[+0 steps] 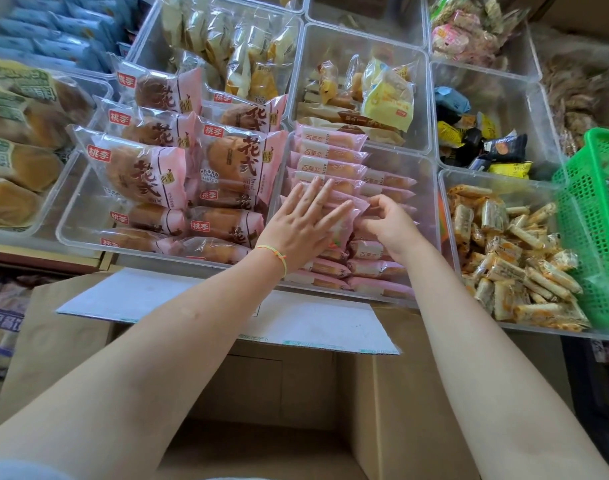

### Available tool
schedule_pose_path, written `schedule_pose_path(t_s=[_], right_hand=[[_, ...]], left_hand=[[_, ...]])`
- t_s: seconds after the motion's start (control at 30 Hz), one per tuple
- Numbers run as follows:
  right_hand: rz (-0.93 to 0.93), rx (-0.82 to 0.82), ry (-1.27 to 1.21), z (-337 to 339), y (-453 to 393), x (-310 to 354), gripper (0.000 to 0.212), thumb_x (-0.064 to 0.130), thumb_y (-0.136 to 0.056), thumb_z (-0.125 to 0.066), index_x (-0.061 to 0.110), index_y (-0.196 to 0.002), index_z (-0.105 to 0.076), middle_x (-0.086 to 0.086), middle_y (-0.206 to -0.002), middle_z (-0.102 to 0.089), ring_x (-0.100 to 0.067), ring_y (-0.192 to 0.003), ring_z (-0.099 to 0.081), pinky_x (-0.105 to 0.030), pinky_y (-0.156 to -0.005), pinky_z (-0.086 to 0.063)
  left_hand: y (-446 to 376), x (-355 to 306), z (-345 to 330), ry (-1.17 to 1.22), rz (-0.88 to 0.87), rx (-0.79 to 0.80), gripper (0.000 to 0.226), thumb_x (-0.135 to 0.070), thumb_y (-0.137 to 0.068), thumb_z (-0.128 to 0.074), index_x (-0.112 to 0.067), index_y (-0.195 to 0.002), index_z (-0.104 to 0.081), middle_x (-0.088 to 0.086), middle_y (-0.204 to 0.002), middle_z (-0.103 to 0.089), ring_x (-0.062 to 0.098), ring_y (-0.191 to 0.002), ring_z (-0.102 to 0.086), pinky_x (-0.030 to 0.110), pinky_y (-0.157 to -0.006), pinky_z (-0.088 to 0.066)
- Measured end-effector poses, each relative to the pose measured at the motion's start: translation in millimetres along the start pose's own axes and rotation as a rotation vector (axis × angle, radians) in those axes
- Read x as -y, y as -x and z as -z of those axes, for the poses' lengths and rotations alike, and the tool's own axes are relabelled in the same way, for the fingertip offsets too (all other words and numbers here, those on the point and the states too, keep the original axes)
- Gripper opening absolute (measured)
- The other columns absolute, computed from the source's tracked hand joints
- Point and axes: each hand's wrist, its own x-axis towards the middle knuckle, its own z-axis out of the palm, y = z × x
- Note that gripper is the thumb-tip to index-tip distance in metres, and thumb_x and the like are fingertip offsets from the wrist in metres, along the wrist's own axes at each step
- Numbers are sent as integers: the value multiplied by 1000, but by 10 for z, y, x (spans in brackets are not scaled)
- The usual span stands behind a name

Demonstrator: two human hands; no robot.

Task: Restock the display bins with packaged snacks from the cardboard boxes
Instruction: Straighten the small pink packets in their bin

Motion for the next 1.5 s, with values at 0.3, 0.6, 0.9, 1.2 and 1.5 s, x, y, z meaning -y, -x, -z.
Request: schedule_pose_path(t_s=[0.3,0.6,0.9,1.2,1.5], right_hand=[[71,-74,166,-87,-81,90,23,4,-89,-66,26,-81,-65,-5,-86,-74,-32,-91,-71,-48,-88,-58],[52,-256,222,-39,51,9,9,13,-89,-72,19,-88,-65,-2,-84,-72,-22,-73,-71,-41,-70,-62],[42,-100,288,-94,236,-48,10,16,-89,-72,17,-98,-73,0,-90,-73,-14,-75,-64,-30,-69,-52],[43,-220,242,-183,276,-3,13,19,-91,-67,20,-103,-64,9,-96,-67,-12,-92,-63,-27,-82,-52],[-17,-228,109,-331,280,70,30,8,-94,-57,13,-124,-58,-1,-114,-68,-19,-107,-61,-34,-92,-52]], left_hand=[[10,3,47,44,-29,-27,59,-45,-101,-30,-37,-157,-11,21,-163,-7,44,-149,-5,58,-120,-11],[2,7,2,3,-38,2,65,-46,-100,-35,-37,-156,-1,20,-163,-7,44,-149,-4,58,-120,-10],[-4,-9,-16,-38,-5,29,69,-50,-101,-32,-26,-158,-1,17,-164,-5,41,-150,-2,56,-121,-8],[3,-23,-11,-86,22,19,74,-52,-100,-30,-17,-158,0,16,-164,-6,36,-151,-5,51,-122,-9],[8,-41,37,-91,86,8,72,-52,-97,-24,-13,-157,-15,23,-157,-26,38,-146,-25,55,-119,-18]])
